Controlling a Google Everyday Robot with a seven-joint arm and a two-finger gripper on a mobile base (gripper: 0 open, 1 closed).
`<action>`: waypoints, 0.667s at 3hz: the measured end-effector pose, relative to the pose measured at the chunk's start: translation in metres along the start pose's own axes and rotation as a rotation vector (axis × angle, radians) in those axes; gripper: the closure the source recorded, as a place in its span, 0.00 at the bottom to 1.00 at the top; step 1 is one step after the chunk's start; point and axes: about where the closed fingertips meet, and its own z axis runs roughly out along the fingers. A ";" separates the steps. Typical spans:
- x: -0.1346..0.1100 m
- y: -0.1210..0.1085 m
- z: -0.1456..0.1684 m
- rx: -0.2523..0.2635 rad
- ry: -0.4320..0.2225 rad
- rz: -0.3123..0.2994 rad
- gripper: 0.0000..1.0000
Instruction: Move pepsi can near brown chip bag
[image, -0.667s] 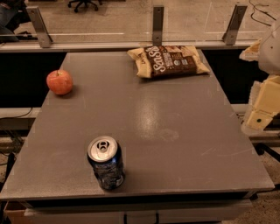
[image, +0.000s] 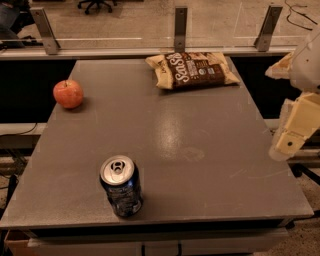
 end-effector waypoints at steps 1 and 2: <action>-0.035 0.038 0.026 -0.121 -0.153 -0.041 0.00; -0.085 0.082 0.048 -0.243 -0.319 -0.114 0.00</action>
Offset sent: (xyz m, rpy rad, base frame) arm -0.1004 0.2210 -0.0239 0.7254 0.2412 0.4501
